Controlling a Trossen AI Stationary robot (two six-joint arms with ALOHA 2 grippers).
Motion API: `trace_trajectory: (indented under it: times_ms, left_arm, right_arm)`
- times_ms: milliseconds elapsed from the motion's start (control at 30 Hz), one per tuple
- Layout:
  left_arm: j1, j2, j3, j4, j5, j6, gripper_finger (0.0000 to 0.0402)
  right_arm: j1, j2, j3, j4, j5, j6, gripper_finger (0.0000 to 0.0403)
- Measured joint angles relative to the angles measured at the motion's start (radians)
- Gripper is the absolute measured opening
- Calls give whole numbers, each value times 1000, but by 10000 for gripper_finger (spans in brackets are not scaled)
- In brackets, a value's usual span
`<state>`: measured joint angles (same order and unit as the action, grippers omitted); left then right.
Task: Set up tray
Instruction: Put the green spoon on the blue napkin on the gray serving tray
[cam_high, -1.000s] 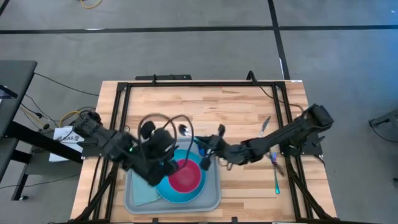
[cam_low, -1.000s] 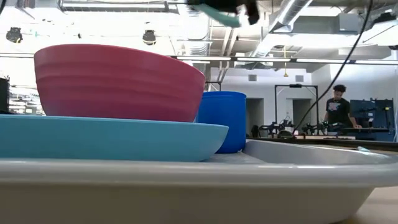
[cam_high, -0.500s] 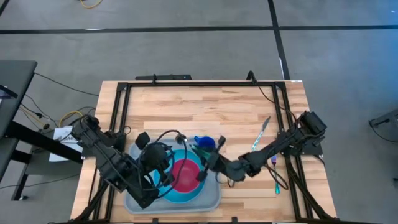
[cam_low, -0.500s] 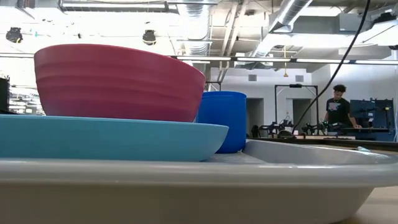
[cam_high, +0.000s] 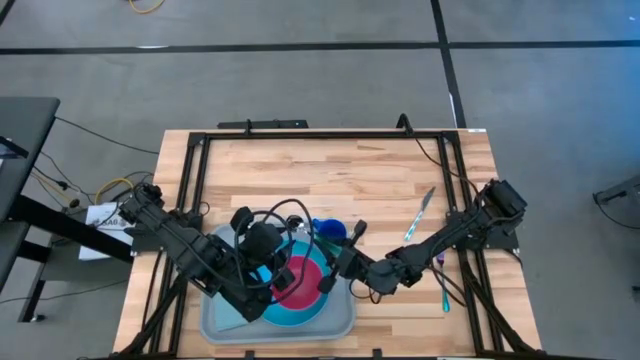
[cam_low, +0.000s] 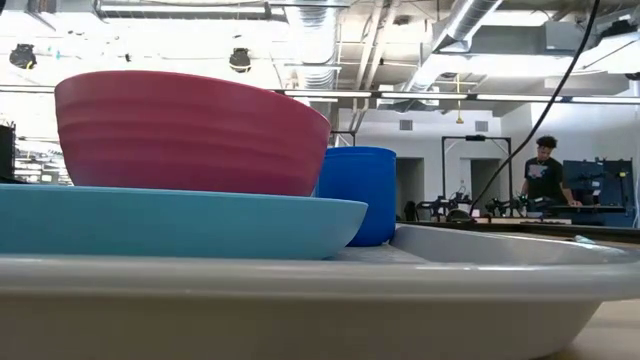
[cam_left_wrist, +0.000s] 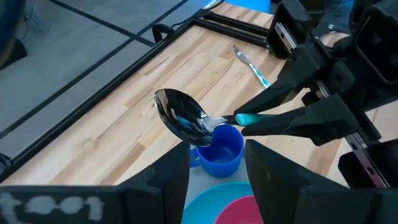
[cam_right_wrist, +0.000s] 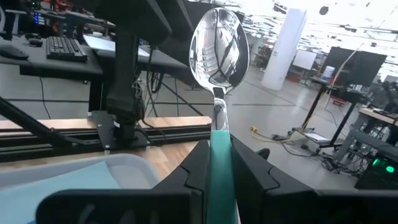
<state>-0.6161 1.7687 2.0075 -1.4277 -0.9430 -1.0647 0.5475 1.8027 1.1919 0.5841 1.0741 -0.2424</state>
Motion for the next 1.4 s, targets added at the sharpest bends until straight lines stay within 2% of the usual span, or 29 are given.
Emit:
trace_trajectory:
  times_ms: [200,467,800,1067,1200,1400]
  left_arm:
    - [20,0,0,1,-12,-32,149]
    - [16,1,0,0,27,-86,149]
    - [26,1,0,-4,-69,-56,149]
    - [88,1,0,0,1,-22,146]
    - [97,1,0,2,21,21,116]
    - [97,0,1,6,20,73,19]
  right_arm:
    - [-1,0,0,0,17,1,36]
    - [3,0,0,4,65,-40,36]
    - [10,0,0,8,47,-38,36]
    - [13,0,0,37,28,-52,36]
    - [12,0,0,37,27,-54,47]
    - [0,0,-2,34,28,-55,61]
